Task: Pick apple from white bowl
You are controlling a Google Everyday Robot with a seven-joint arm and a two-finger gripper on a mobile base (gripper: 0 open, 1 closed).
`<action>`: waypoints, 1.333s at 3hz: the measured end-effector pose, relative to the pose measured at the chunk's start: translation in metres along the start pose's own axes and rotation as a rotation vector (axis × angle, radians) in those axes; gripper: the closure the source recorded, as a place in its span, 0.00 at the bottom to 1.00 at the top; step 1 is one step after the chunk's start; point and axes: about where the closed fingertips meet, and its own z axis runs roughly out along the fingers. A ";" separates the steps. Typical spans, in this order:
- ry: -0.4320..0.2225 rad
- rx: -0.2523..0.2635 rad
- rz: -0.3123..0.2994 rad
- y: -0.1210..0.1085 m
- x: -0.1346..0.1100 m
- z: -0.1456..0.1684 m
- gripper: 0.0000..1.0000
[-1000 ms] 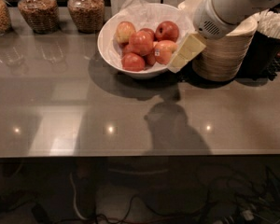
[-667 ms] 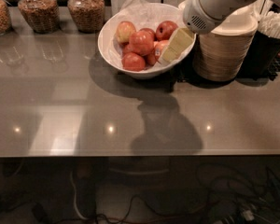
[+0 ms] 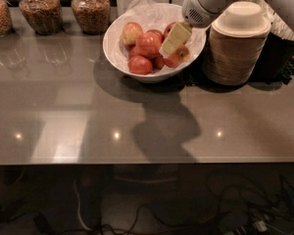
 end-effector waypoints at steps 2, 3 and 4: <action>0.041 -0.013 0.049 -0.003 0.009 0.020 0.25; 0.063 -0.024 0.072 0.000 0.019 0.024 0.25; 0.080 -0.045 0.087 0.006 0.028 0.030 0.27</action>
Offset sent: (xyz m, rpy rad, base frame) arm 0.0119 -0.0104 -0.0284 0.0000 0.0775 -0.0801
